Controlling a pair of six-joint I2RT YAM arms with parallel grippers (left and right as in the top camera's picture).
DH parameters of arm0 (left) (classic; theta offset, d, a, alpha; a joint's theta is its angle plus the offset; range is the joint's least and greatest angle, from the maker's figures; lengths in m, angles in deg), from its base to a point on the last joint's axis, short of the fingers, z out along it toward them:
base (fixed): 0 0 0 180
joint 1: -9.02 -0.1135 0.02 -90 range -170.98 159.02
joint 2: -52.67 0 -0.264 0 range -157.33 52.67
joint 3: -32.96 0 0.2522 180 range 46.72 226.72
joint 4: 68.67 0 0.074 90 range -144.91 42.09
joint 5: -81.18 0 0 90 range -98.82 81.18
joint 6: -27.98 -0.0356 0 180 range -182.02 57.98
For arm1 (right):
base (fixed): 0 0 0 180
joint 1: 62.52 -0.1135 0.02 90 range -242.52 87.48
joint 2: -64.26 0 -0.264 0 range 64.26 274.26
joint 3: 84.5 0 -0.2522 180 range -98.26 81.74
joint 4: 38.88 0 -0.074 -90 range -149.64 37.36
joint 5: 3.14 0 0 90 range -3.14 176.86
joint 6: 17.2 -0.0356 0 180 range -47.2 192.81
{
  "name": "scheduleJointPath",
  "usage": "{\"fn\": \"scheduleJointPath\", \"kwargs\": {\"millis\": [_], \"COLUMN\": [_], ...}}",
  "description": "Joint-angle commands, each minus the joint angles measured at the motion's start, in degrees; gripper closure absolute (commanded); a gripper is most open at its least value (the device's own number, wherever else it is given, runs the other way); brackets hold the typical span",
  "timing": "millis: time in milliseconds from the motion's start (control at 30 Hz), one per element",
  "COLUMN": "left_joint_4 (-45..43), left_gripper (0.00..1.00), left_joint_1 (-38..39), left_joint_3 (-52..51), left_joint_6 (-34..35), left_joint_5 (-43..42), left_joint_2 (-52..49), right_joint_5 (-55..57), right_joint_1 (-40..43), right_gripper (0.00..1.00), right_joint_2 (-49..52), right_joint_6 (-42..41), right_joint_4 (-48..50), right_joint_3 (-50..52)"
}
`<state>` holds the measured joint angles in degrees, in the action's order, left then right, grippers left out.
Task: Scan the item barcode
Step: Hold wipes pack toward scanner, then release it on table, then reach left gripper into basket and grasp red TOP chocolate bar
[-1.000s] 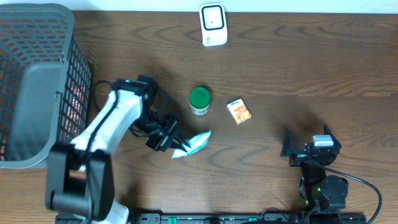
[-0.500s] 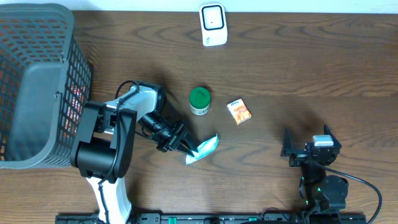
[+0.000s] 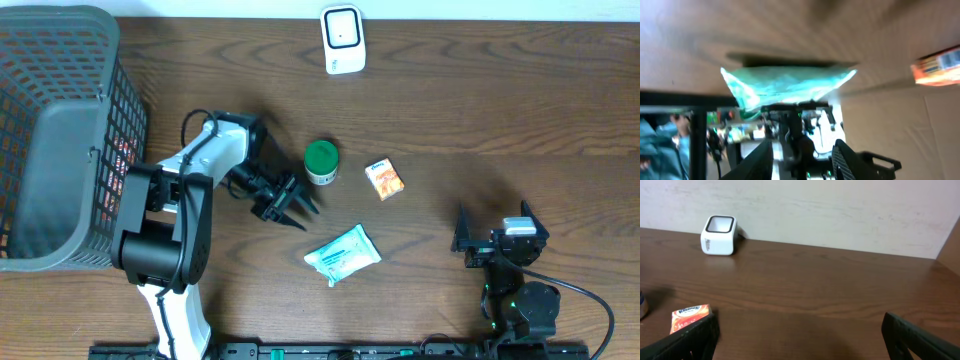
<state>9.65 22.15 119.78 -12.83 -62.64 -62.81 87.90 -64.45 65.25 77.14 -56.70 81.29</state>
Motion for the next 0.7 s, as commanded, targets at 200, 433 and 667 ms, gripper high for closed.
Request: {"fn": "scheduleJointPath", "kwargs": {"millis": [200,433,667], "left_joint_4": [1.33,-4.92,-17.31], "left_gripper": [0.62,0.19,0.02], "left_joint_1": [1.38,2.45,-4.11], "left_joint_3": [10.95,19.19,19.93], "left_joint_6": [-0.98,-21.75,-30.49], "left_joint_5": [29.40,52.00,71.43], "left_joint_2": [12.59,28.33,41.24], "right_joint_5": [-0.09,-0.09,-0.09], "right_joint_1": [0.76,0.76,0.76], "right_gripper": [0.01,0.01,0.01], "right_joint_2": [-0.22,-0.22,-0.22], "right_joint_6": [-0.87,-0.87,-0.87], "right_joint_4": [-0.17,-0.17,-0.17], "right_joint_3": [0.13,0.13,0.13]}}
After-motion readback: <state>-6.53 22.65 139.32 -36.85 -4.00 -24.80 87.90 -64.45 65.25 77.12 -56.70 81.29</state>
